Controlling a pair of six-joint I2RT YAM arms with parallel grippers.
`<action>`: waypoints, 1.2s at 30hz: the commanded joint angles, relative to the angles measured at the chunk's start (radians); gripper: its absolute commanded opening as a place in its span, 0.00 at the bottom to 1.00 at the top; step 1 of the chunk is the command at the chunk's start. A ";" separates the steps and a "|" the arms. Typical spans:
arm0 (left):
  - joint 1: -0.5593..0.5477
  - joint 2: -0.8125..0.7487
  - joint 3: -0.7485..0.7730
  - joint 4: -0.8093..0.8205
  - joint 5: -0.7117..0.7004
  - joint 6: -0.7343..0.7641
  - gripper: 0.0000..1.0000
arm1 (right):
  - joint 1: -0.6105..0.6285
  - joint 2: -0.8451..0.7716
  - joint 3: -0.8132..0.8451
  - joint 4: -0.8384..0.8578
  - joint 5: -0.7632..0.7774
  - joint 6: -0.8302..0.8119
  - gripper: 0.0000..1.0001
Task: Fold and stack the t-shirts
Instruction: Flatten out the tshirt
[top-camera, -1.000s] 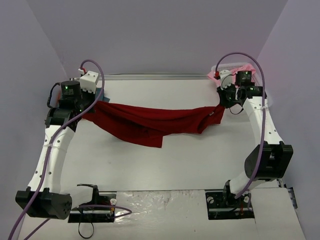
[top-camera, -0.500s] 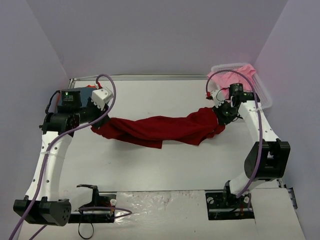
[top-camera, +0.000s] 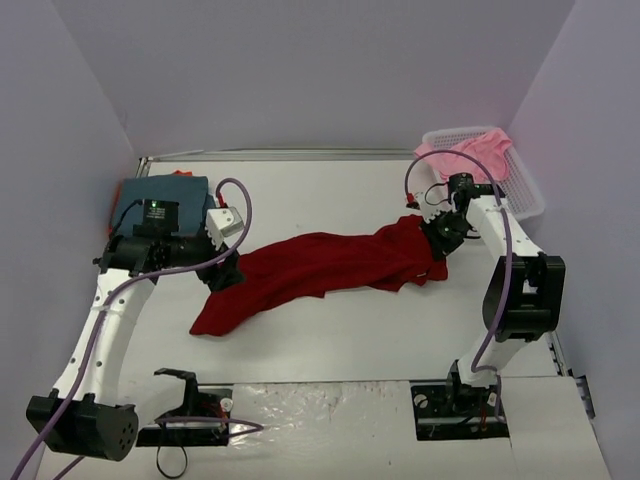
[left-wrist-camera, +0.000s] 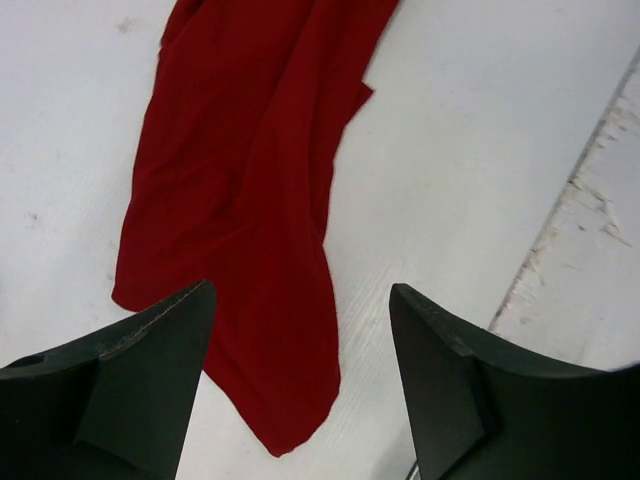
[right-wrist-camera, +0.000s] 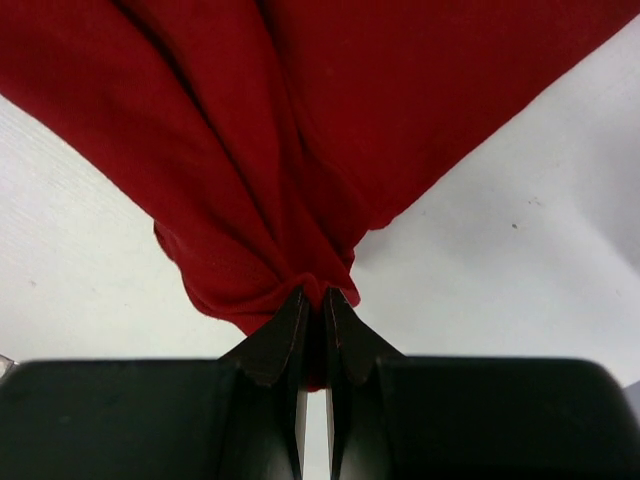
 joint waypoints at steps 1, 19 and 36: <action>0.000 0.028 -0.101 0.374 -0.130 -0.230 0.69 | 0.002 0.021 0.047 -0.015 -0.036 0.024 0.00; -0.073 0.742 0.160 0.771 -0.389 -0.332 0.82 | 0.027 0.155 0.067 0.028 -0.007 0.084 0.00; -0.093 0.884 0.255 0.613 -0.162 -0.255 0.63 | 0.036 0.209 0.081 0.037 0.032 0.107 0.00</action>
